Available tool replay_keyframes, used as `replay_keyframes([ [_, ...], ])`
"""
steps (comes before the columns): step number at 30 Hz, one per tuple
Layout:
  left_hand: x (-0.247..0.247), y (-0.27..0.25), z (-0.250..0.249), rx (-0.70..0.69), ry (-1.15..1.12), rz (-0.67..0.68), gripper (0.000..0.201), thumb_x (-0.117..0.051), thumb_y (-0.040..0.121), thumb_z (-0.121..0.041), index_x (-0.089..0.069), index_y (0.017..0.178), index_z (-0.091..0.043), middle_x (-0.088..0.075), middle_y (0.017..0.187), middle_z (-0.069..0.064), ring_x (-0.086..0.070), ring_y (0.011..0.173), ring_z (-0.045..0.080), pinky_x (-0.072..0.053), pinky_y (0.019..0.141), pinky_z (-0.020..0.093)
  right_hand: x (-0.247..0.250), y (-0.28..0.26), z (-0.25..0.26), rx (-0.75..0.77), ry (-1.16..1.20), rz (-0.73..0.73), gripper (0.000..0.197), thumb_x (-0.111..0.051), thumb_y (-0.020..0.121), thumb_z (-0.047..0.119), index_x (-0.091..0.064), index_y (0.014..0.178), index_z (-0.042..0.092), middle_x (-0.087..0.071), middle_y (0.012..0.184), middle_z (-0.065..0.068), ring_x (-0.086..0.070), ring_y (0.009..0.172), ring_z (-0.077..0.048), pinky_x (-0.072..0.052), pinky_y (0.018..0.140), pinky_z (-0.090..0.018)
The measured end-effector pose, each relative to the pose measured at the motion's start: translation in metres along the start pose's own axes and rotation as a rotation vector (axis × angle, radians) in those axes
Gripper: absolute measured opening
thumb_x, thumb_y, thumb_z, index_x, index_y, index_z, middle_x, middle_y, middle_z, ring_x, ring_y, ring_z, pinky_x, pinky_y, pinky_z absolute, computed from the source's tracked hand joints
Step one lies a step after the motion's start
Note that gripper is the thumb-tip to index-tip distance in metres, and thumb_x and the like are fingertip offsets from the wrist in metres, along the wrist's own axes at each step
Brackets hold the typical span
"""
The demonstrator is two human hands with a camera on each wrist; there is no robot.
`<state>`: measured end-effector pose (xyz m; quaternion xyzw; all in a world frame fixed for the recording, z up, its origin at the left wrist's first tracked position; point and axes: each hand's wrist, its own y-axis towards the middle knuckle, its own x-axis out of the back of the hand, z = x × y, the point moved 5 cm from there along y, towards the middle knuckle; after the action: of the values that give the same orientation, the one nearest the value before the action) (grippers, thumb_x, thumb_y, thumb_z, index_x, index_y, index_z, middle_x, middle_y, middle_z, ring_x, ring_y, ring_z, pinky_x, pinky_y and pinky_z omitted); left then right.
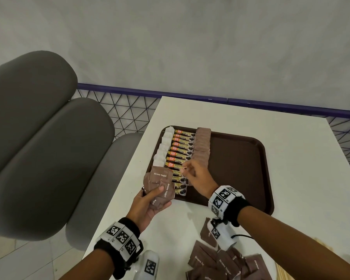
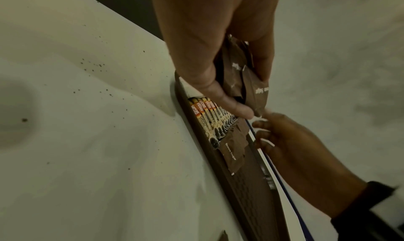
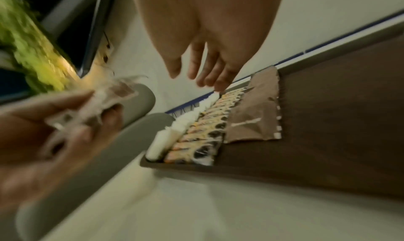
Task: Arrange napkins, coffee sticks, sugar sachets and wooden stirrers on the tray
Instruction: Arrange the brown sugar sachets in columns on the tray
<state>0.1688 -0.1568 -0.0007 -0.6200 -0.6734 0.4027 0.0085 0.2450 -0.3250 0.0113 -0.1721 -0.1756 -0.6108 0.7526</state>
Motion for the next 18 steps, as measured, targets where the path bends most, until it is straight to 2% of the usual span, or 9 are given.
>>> replay_keyframes([
  [3, -0.003, -0.003, 0.001, 0.012, 0.031, 0.018, 0.038, -0.063, 0.081, -0.005, -0.057, 0.119, -0.009, -0.066, 0.113, 0.019, -0.066, 0.096, 0.033, -0.059, 0.075, 0.040, -0.020, -0.009, 0.016, -0.034, 0.229, 0.172, 0.013, -0.056, 0.091, 0.025, -0.056, 0.100, 0.016, -0.058, 0.091, 0.002, -0.053, 0.080, -0.006, -0.044, 0.073, -0.014],
  [5, -0.004, -0.004, 0.002, 0.019, 0.056, 0.031, 0.043, -0.064, 0.079, -0.007, -0.056, 0.121, -0.008, -0.066, 0.115, 0.020, -0.065, 0.100, 0.034, -0.059, 0.077, 0.041, -0.029, -0.012, 0.019, -0.009, 0.273, 0.225, 0.009, -0.059, 0.089, 0.022, -0.056, 0.096, 0.017, -0.059, 0.088, 0.002, -0.054, 0.079, -0.008, -0.046, 0.075, -0.021],
  [6, -0.003, -0.005, 0.003, 0.022, 0.063, 0.032, 0.045, -0.065, 0.078, -0.008, -0.056, 0.121, -0.008, -0.066, 0.115, 0.020, -0.065, 0.100, 0.035, -0.058, 0.077, 0.041, -0.029, -0.012, 0.020, 0.001, 0.290, 0.209, 0.006, -0.061, 0.088, 0.019, -0.056, 0.091, 0.018, -0.059, 0.086, 0.002, -0.054, 0.078, -0.008, -0.045, 0.075, -0.023],
  [9, 0.002, -0.007, 0.007, 0.030, 0.063, 0.018, 0.043, -0.065, 0.078, -0.007, -0.056, 0.121, -0.006, -0.067, 0.112, 0.020, -0.066, 0.096, 0.034, -0.059, 0.073, 0.039, -0.018, -0.008, 0.019, -0.027, 0.335, 0.100, 0.019, -0.061, 0.086, 0.009, -0.053, 0.080, 0.025, -0.056, 0.078, 0.009, -0.052, 0.070, 0.002, -0.042, 0.069, -0.015],
  [13, 0.008, -0.007, 0.009, 0.029, 0.041, -0.007, 0.043, -0.062, 0.080, -0.005, -0.055, 0.123, -0.006, -0.066, 0.114, 0.019, -0.067, 0.093, 0.031, -0.059, 0.069, 0.038, 0.014, -0.003, 0.006, -0.119, 0.406, -0.064, 0.014, -0.059, 0.087, 0.009, -0.053, 0.082, 0.021, -0.061, 0.089, -0.002, -0.058, 0.078, -0.012, -0.048, 0.064, -0.018],
  [16, 0.011, -0.006, 0.005, 0.016, 0.031, -0.018, 0.052, -0.065, 0.075, -0.008, -0.053, 0.126, -0.008, -0.064, 0.118, 0.018, -0.066, 0.094, 0.029, -0.059, 0.072, 0.039, 0.037, -0.005, -0.019, -0.183, 0.335, -0.154, 0.011, -0.057, 0.088, 0.009, -0.052, 0.085, 0.018, -0.061, 0.090, -0.006, -0.059, 0.076, -0.014, -0.048, 0.060, -0.013],
  [18, 0.013, -0.005, 0.003, 0.009, 0.012, -0.020, 0.054, -0.065, 0.075, -0.008, -0.052, 0.127, -0.009, -0.063, 0.120, 0.018, -0.066, 0.097, 0.030, -0.059, 0.075, 0.041, 0.046, -0.008, -0.036, -0.216, 0.258, -0.170, 0.008, -0.057, 0.088, 0.006, -0.054, 0.090, 0.013, -0.061, 0.091, -0.007, -0.058, 0.080, -0.016, -0.047, 0.063, -0.014],
])
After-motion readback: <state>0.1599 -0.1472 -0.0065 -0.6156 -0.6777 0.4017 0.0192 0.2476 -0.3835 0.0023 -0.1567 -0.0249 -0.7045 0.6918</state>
